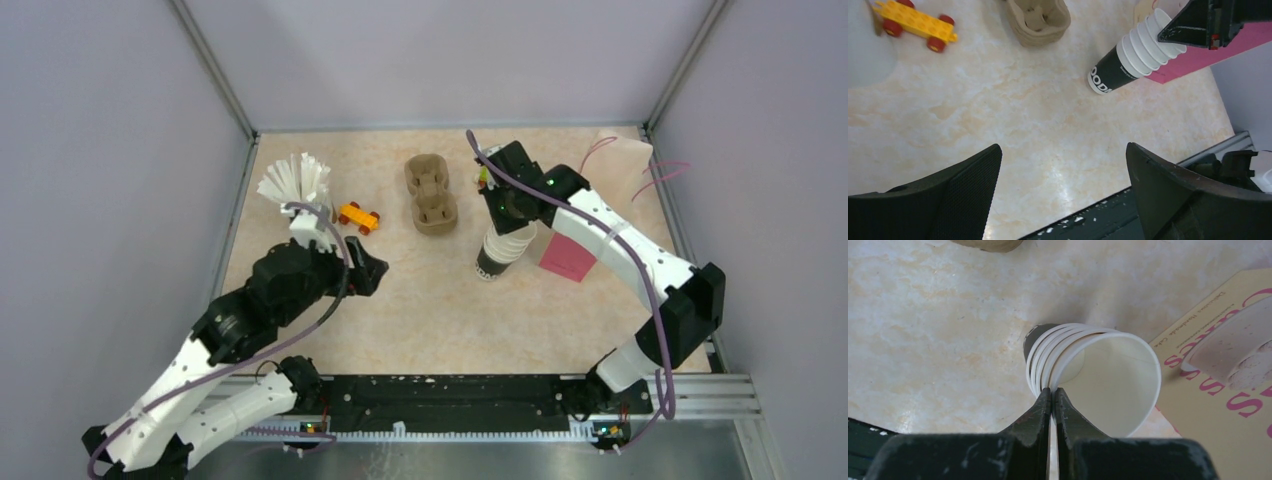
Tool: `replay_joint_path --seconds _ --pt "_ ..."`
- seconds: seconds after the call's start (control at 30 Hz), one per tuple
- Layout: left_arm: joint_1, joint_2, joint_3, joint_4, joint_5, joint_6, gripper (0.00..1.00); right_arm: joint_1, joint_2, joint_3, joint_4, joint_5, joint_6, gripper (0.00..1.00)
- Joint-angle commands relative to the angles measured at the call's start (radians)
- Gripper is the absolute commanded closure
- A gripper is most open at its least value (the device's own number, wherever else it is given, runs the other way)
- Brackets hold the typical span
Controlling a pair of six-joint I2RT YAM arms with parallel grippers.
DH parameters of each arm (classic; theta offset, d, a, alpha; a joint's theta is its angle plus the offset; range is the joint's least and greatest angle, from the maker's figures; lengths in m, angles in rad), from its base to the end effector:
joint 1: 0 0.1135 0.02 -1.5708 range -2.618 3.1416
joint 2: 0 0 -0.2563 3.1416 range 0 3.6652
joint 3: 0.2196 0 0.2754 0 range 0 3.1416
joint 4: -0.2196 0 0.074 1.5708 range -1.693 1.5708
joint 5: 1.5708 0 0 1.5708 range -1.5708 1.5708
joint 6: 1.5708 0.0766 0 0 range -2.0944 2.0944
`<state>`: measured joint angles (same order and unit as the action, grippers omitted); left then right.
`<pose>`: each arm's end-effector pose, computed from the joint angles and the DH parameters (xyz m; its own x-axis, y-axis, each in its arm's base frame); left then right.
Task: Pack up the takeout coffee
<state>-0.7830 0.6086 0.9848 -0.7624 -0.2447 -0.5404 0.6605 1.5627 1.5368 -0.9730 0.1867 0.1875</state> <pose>0.1372 -0.1103 0.3587 -0.4992 -0.2074 -0.8413 0.3131 0.8621 -0.3983 0.3001 0.2151 0.2973 -0.7500 -0.3507 -0.5608 -0.3906 0.9191 -0.0525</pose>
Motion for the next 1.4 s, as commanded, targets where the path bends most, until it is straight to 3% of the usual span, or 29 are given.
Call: replay_joint_path --seconds 0.0,0.27,0.47,0.8,1.07,1.37 --pt "0.004 0.129 -0.075 0.136 0.135 -0.263 0.03 0.021 -0.093 -0.055 0.053 -0.071 0.049 1.0" --pt "0.011 0.284 -0.262 0.575 0.404 -0.47 0.08 0.032 -0.122 -0.077 0.06 -0.105 0.051 1.0" --pt "0.039 0.483 -0.217 0.687 0.504 -0.509 0.12 0.048 -0.199 -0.172 0.13 -0.155 0.026 1.0" --pt "0.086 0.691 -0.202 1.034 0.607 -0.605 0.27 0.052 -0.314 -0.322 0.249 -0.218 -0.004 1.0" --pt "0.085 0.91 0.0 1.034 0.758 -0.522 0.29 0.051 -0.345 -0.367 0.273 -0.22 -0.003 1.0" --pt "0.086 0.91 -0.037 1.017 0.706 -0.543 0.41 0.051 -0.35 -0.368 0.257 -0.209 -0.042 1.0"
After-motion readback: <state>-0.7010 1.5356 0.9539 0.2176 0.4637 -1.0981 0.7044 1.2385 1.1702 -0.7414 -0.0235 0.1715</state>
